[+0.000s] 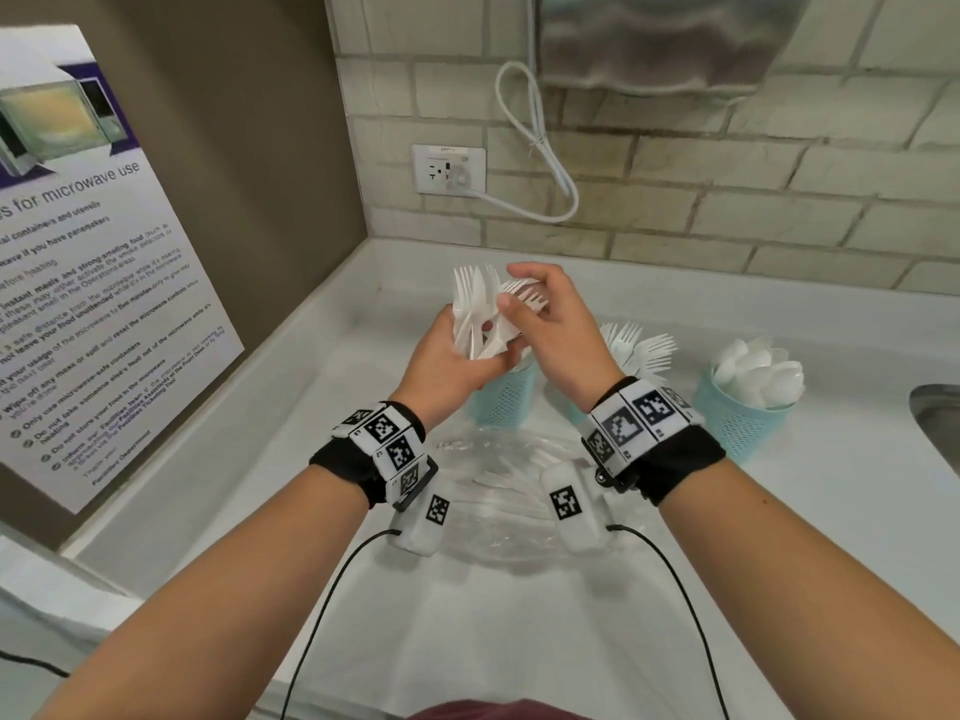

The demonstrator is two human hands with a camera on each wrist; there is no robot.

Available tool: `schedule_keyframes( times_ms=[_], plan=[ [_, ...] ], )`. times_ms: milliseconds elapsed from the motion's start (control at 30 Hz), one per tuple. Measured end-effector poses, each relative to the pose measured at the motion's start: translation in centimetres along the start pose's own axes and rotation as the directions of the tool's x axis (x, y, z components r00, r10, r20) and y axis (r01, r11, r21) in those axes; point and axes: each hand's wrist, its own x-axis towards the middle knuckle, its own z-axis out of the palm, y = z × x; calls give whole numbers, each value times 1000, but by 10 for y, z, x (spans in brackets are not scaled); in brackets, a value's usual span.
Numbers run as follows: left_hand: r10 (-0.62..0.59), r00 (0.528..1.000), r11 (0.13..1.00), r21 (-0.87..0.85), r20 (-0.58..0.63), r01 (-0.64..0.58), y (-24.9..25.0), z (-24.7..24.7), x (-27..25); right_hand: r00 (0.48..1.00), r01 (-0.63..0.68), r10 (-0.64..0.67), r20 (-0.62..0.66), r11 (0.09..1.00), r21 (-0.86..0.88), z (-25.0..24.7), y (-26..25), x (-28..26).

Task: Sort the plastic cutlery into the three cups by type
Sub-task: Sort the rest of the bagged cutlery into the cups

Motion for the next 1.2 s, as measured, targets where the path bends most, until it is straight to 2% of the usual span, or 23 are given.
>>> schedule_keyframes(
  times_ms=[200, 400, 467, 567, 700, 800, 933, 1067, 1200],
  plan=[
    [-17, 997, 982, -186, 78, 32, 5, 4, -2, 996, -93, 93, 8, 982, 164, -9, 2, -3],
    [-20, 991, 976, -211, 132, 47, 10, 14, -4, 985, -94, 80, 152, 992, 87, -5, -5, -19],
    [-18, 988, 973, -227, 150, 52, 10, 15, -5, 985, -128, 112, 133, 985, 116, -6, -7, -20],
    [-11, 982, 973, -225, 189, 54, 10, 16, -6, 991, -134, 131, 29, 983, 129, -11, -4, -15],
    [-77, 981, 972, -206, 176, 113, 10, 17, -4, 984, -51, 95, -153, 961, 272, -26, -8, -6],
    [-93, 982, 977, -174, 164, 121, 9, 19, -2, 974, 10, 62, -217, 948, 318, -36, -12, -4],
    [-66, 983, 989, -120, 173, 88, 9, 25, -4, 975, -1, 48, -217, 977, 211, -38, -9, -11],
    [-64, 980, 992, -95, 191, 84, 8, 31, -5, 989, -92, 113, -95, 977, 195, -39, -5, -20],
    [-82, 981, 987, -124, 174, 105, 9, 37, -5, 982, -149, 166, -87, 972, 180, -39, 6, -22]
  ],
)
